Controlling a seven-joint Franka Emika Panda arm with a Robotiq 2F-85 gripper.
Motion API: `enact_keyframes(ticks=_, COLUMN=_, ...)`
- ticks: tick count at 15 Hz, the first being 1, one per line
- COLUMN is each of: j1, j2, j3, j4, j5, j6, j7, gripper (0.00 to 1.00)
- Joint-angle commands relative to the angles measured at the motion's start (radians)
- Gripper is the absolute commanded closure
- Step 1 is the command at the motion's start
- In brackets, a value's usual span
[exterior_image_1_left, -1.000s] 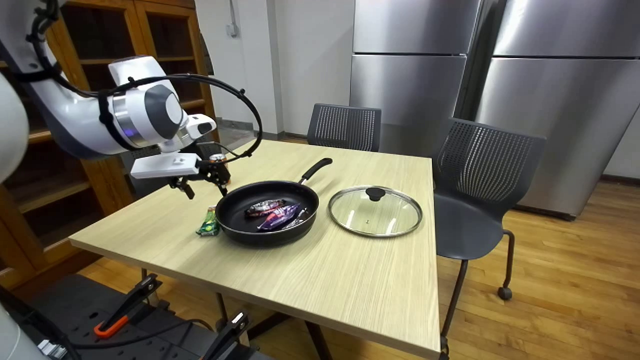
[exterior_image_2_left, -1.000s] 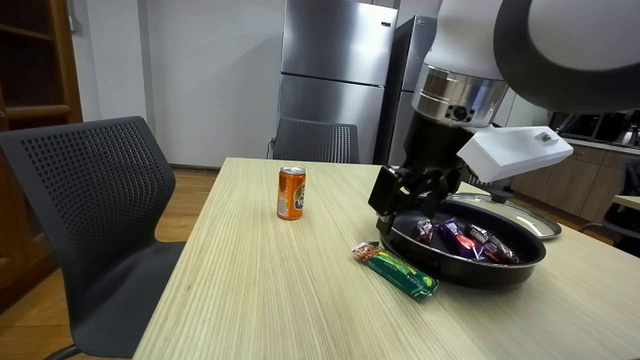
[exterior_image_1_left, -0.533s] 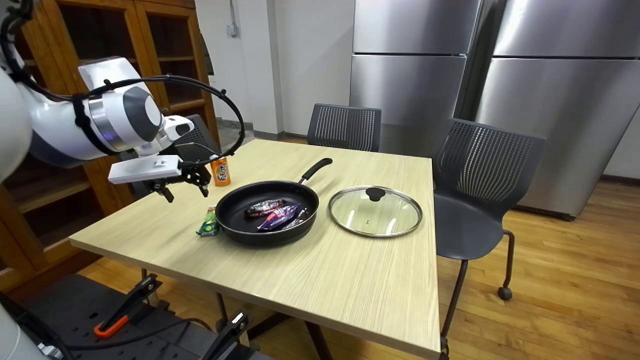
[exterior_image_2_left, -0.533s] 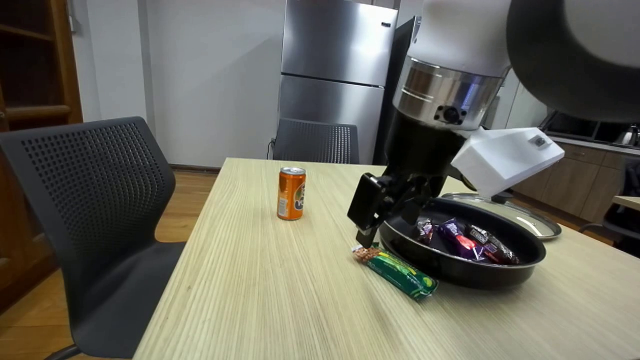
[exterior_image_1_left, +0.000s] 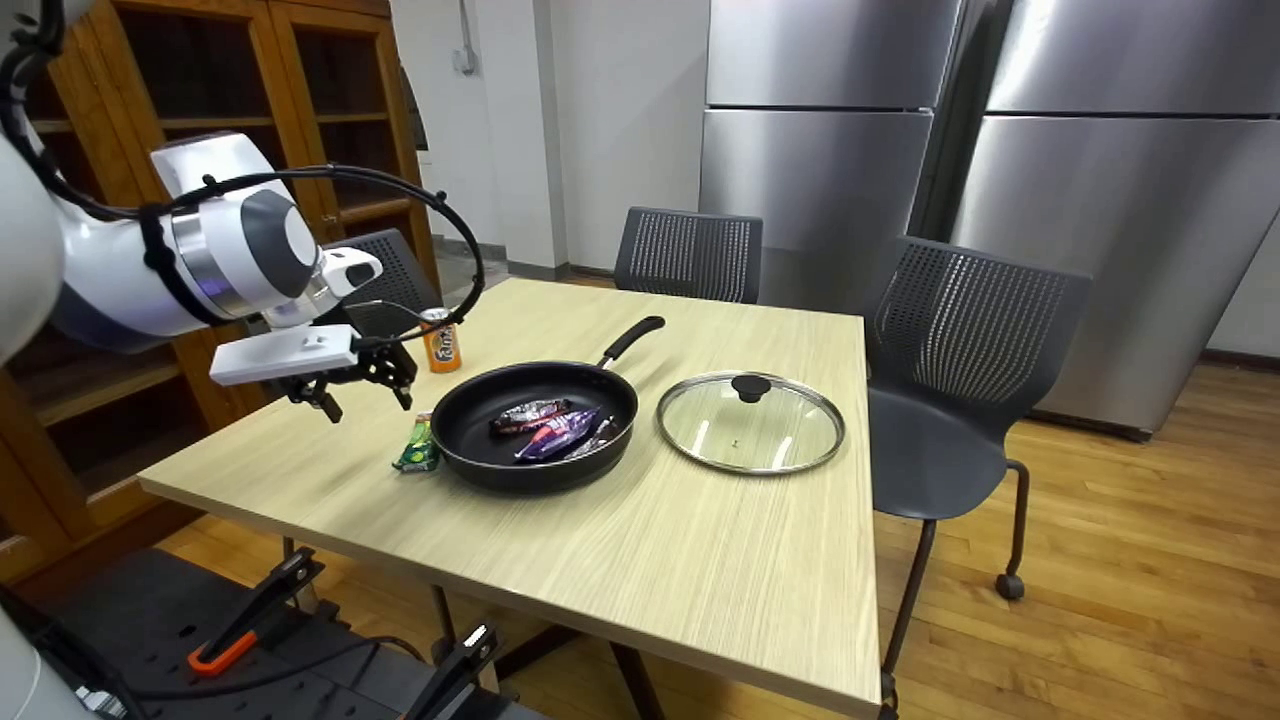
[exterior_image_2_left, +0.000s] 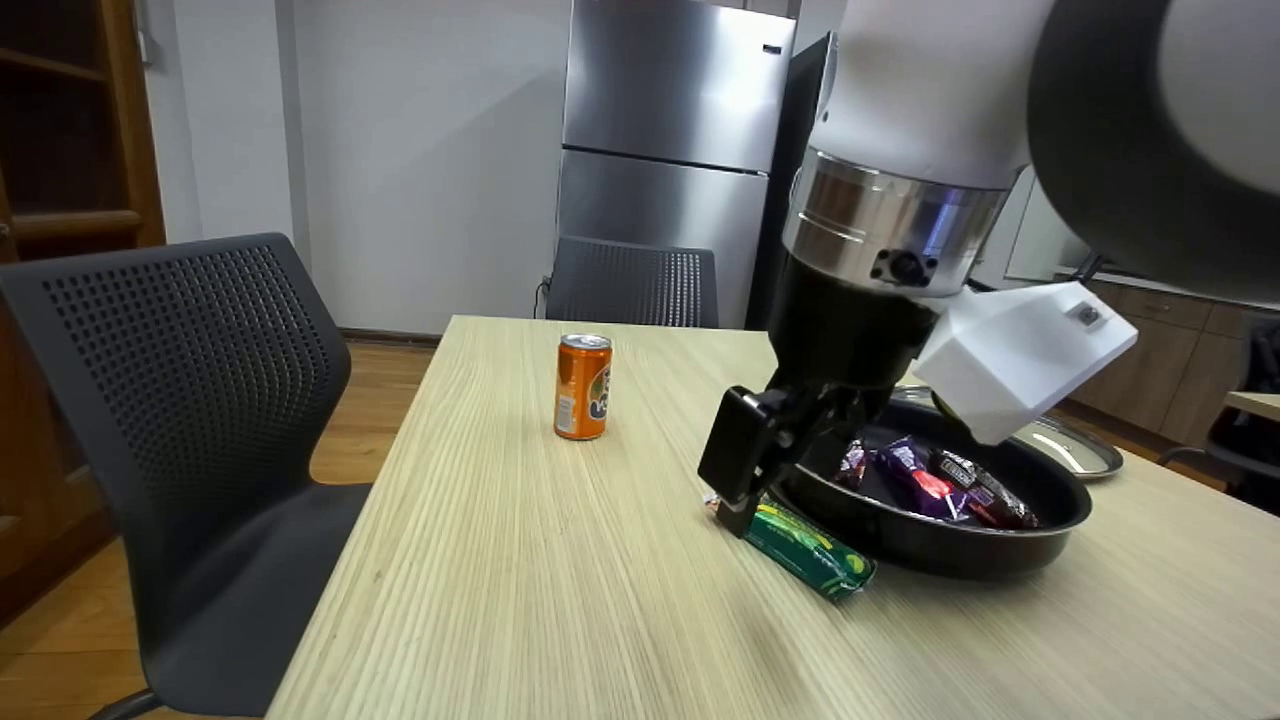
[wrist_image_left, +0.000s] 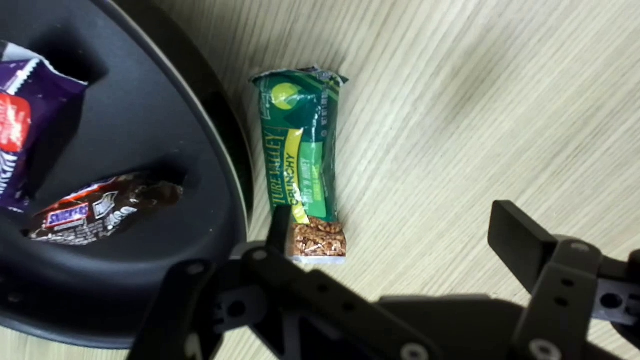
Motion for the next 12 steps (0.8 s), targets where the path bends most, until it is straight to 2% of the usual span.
enact_keyframes(ticks=1, j1=-0.005, j2=0.032, j3=0.004, j4=0.020, j5=-0.003, j6=-0.006, j7=-0.006, gripper=0.00)
enact_keyframes(ticks=6, j1=-0.050, j2=0.054, j3=0.028, j4=0.034, j5=-0.001, j6=-0.001, j7=-0.013, gripper=0.00)
enact_keyframes(ticks=7, j1=-0.056, j2=0.058, j3=0.037, j4=0.038, j5=0.045, j6=-0.003, j7=-0.051, gripper=0.00)
enact_keyframes(ticks=12, j1=-0.104, j2=0.085, j3=0.070, j4=0.065, j5=0.076, j6=-0.007, j7=-0.076, gripper=0.00)
